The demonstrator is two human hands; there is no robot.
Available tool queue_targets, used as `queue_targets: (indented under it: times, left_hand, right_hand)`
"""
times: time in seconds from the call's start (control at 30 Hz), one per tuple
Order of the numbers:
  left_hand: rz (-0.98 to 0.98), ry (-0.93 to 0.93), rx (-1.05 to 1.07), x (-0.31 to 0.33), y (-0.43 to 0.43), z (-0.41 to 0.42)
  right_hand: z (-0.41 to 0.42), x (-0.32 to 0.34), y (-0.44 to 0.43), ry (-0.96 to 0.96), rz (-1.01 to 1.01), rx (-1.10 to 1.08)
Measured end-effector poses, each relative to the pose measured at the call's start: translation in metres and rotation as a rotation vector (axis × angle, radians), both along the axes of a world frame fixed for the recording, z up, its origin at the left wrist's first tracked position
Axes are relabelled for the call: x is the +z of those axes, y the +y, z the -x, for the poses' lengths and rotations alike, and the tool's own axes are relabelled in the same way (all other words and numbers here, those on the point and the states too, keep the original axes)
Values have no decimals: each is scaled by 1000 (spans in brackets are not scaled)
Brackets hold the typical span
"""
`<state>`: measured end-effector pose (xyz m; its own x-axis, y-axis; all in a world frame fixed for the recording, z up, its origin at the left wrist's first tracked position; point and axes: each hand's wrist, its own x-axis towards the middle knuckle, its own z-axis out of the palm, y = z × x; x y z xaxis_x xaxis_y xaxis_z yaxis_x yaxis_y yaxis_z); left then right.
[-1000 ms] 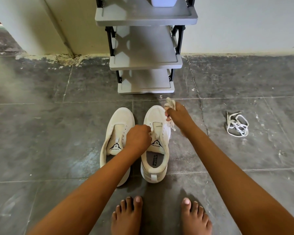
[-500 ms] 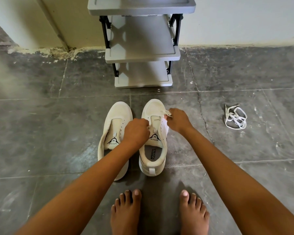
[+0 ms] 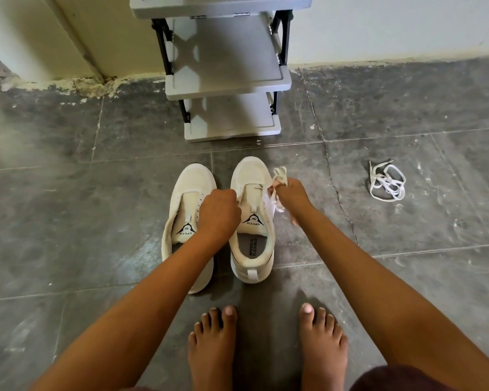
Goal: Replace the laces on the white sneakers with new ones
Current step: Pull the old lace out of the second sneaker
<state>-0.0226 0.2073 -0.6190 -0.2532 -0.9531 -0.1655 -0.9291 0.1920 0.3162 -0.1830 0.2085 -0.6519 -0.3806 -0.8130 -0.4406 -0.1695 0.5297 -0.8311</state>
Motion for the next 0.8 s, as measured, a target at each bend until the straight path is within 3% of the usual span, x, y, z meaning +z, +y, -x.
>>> queue_targets:
  times: [0.13, 0.43, 0.6, 0.73, 0.8]
  left_hand:
    - [-19, -5, -22, 1, -2, 1]
    - [-36, -5, -31, -3, -2, 2]
    - [-42, 4, -27, -2, -2, 1]
    - [-53, 0, -13, 0, -1, -1]
    - [-57, 2, -9, 1, -1, -1]
  right_hand:
    - [-2, 1, 0, 364, 121, 194]
    - [-8, -8, -2, 612, 168, 258]
    - [-9, -12, -3, 244, 49, -34]
    - [-2, -14, -11, -372, -19, -521]
    - [8, -13, -11, -437, -29, -592]
